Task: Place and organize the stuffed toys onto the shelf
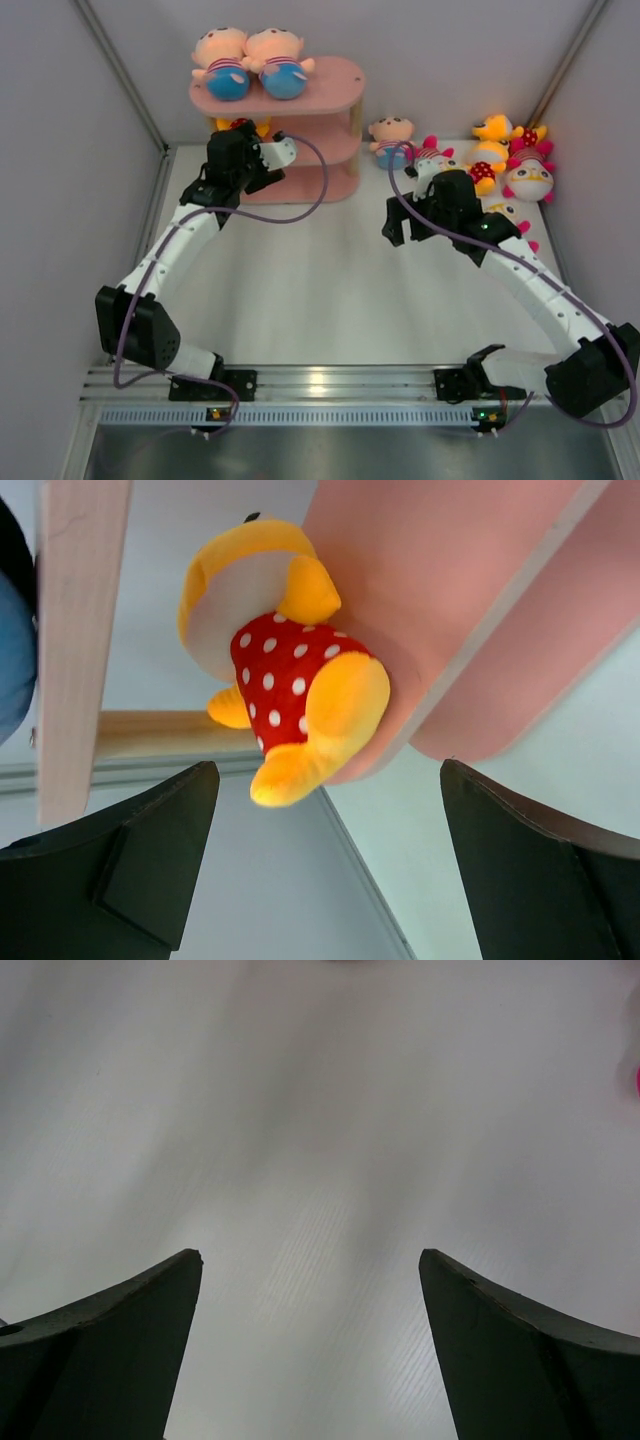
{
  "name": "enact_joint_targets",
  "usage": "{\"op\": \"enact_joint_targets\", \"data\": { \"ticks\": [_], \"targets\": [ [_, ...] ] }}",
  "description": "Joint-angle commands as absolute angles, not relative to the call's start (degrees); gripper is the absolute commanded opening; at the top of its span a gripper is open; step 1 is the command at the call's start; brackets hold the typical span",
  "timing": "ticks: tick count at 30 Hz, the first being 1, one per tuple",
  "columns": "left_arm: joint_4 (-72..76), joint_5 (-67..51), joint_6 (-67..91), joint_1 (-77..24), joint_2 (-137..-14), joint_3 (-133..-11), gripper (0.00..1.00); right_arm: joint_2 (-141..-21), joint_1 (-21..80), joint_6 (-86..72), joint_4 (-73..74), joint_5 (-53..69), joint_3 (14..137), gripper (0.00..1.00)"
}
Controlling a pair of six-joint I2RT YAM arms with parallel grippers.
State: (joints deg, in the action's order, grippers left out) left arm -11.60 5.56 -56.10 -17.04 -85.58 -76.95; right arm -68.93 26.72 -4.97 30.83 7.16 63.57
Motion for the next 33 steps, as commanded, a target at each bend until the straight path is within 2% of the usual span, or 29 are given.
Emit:
{"op": "enact_joint_targets", "data": {
  "ticks": [1, 6, 9, 12, 16, 20, 25, 33],
  "targets": [
    [-22.01, 3.78, -54.58, -17.14, -80.08, -78.31, 0.98, -66.01, 22.79, -8.52, 28.3, 6.86, 62.58, 0.91],
    [-37.24, 6.41, -47.66, -17.49, -72.52, -76.73, 0.98, -67.23, 9.43, -13.52, 27.34, 8.35, 64.41, 0.92],
    [-43.93, 7.82, -43.26, -17.49, -67.95, -73.05, 0.98, -72.84, -4.34, -16.77, 24.18, 9.22, 69.24, 0.93],
    [-47.02, 7.12, -39.74, -17.49, -64.08, -68.48, 0.98, -82.94, -11.05, -19.94, 21.45, 9.32, 75.66, 0.91],
    [-49.48, 6.5, -37.18, -17.49, -61.61, -64.69, 0.98, -101.98, -15.2, -20.22, 24.77, 8.79, 87.16, 0.89],
    [-52.29, 5.72, -35.25, -17.49, -62.05, -66.35, 0.98, -117.91, -16.61, -17.32, 29.09, 10.19, 101.04, 0.87],
    [-55.37, 3.17, -33.22, -17.58, -65.99, -70.74, 0.98, -125.84, -17.75, -18.54, 25.6, 14.4, 108.54, 0.87],
    [-56.78, 1.84, -32.78, -17.58, -70.92, -76.37, 0.98, -134.19, -19.78, -25.66, 17.32, 22.93, 111.97, 0.84]
  ]
}}
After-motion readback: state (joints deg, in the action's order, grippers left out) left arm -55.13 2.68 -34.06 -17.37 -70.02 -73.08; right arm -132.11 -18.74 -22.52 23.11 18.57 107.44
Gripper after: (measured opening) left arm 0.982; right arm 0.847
